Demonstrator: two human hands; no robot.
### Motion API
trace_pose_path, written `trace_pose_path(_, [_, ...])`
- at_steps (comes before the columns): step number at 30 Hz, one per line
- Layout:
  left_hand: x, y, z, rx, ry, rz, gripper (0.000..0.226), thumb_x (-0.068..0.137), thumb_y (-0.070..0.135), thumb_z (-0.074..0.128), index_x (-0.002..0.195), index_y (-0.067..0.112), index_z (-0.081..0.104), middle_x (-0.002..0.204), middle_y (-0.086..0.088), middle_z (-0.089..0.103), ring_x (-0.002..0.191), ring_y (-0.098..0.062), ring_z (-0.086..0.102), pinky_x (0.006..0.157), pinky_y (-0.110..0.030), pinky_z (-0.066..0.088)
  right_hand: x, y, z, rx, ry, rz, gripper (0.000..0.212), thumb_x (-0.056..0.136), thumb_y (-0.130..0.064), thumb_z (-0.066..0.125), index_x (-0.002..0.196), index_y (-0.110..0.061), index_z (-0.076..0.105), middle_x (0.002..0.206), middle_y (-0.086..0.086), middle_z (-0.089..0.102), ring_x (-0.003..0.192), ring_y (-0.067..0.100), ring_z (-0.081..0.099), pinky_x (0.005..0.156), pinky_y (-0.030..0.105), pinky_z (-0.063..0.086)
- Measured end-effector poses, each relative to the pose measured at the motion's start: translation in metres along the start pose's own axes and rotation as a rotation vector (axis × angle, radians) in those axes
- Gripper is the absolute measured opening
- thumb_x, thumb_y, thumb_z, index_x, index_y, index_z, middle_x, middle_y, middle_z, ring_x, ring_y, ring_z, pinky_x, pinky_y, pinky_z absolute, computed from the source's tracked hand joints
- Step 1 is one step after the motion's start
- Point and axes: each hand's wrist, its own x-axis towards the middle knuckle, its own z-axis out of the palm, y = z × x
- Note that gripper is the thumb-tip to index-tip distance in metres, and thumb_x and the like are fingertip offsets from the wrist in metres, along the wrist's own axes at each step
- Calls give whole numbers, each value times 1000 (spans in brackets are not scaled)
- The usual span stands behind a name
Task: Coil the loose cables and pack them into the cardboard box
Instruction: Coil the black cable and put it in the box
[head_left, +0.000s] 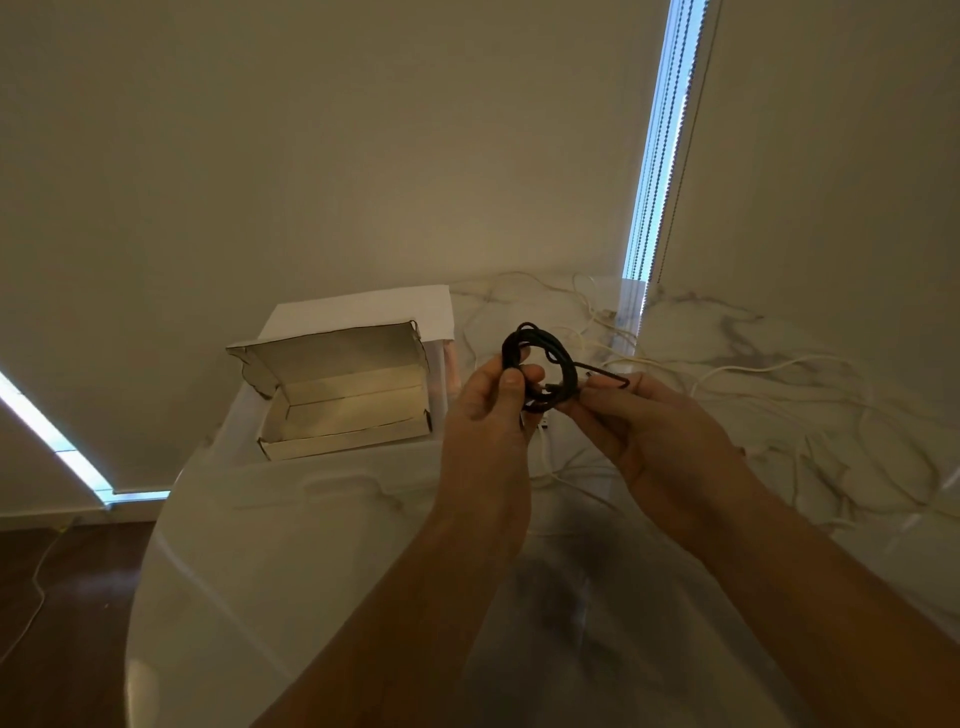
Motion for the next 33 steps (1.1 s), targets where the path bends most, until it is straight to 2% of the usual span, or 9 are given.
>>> trace_pose_path(4, [-1,-1,-1,60,-9,32,29,105,15,46,127,7,63,104,-2,72,107,-16,68,92,-30,56,-2,-1,0,-168,-36,70,29,90,-8,65,118,-2,67,111,11,74,105,22,71,84,30,53])
trace_pose_path(7, [0,-1,-2,132,5,78,29,105,15,44,125,8,64,98,7,73,99,-8,70,90,-29,57,-3,-1,-2,-270,17,90,13,87,-12,70,96,-17,78,101,1,76,95,17,70,79,29,51])
trace_pose_path(9, [0,-1,-2,159,14,103,29,105,15,44,126,9,63,94,7,71,94,-7,70,87,-29,58,-4,-1,-3,-329,23,91,12,85,-13,72,91,-20,80,92,-3,74,87,14,65,73,27,50])
trace_pose_path(12, [-1,0,-1,219,30,147,28,106,15,43,124,11,64,92,5,68,92,-9,69,87,-31,58,-4,-3,-2,-416,-16,73,15,85,-11,72,96,-17,79,89,-2,74,83,15,65,75,27,54])
trace_pose_path(16, [1,2,-4,278,104,212,25,106,16,43,119,16,65,98,-3,67,92,-12,67,89,-35,59,-6,-7,0,-663,-10,-111,16,86,-14,74,102,-16,73,87,-1,76,81,14,71,75,27,59])
trace_pose_path(20, [6,4,-7,296,133,240,27,106,16,43,122,12,64,98,-2,66,93,-13,66,86,-32,59,-8,-9,-2,-902,-10,-318,8,90,-25,70,90,-23,78,79,-2,74,75,13,71,74,27,59])
trace_pose_path(24, [2,4,-5,234,60,205,27,106,14,41,118,13,65,92,-1,66,90,-12,65,87,-32,58,-10,-8,2,-708,-57,-157,13,92,-16,66,97,-12,78,88,4,77,83,18,73,75,22,59])
trace_pose_path(30, [-2,4,-4,286,30,198,26,107,18,41,117,21,65,95,4,68,89,-9,68,87,-36,59,-12,-1,5,-493,-120,14,14,92,-11,66,103,-3,69,94,11,77,85,25,73,79,32,60])
trace_pose_path(33, [0,5,-6,340,63,208,29,107,19,42,123,16,65,96,1,69,92,-15,67,92,-41,58,-13,-2,7,-568,-117,5,22,88,-13,72,106,-7,62,91,7,77,84,24,74,76,30,61])
